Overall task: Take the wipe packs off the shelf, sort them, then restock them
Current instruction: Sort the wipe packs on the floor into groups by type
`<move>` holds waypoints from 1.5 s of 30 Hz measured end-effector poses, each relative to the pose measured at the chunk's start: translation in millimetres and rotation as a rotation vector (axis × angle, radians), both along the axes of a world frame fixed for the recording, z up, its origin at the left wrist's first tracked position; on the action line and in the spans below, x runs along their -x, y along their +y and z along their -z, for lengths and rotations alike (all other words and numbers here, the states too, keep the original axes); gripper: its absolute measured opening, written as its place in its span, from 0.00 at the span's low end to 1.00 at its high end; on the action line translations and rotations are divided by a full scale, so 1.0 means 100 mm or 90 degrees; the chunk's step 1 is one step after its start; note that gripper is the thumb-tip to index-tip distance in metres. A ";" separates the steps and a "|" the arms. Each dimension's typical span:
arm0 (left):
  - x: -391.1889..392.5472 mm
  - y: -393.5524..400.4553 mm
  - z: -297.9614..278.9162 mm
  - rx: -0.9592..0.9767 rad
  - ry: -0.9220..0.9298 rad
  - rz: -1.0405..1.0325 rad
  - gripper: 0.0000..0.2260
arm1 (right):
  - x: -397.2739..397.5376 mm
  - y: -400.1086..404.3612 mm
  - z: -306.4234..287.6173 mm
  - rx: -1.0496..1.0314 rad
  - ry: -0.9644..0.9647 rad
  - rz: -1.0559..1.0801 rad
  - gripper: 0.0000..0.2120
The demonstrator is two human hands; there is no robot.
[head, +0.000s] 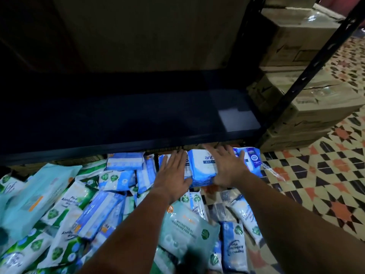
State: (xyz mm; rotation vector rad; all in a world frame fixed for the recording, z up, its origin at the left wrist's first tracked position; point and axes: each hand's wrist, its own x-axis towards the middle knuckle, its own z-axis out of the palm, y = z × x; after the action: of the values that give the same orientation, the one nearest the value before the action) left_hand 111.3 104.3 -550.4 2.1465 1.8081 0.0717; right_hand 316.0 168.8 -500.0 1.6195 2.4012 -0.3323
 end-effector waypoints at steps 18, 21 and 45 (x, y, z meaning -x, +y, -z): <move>-0.19 0.04 -0.19 0.164 -0.349 -0.274 0.51 | -0.61 -0.08 0.24 -0.083 0.370 0.343 0.41; -0.33 0.09 -0.19 0.171 -0.294 -0.374 0.54 | -0.78 0.02 0.43 0.047 0.237 0.536 0.41; -0.30 -0.05 -0.16 0.149 -0.322 -0.397 0.48 | -0.64 -0.18 0.23 0.174 0.396 0.586 0.38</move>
State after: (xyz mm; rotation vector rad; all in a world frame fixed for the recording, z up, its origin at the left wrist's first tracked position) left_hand 141.7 99.3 -534.8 1.2018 1.9621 0.4743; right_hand 379.6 151.1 -523.4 2.6398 1.5940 -1.4098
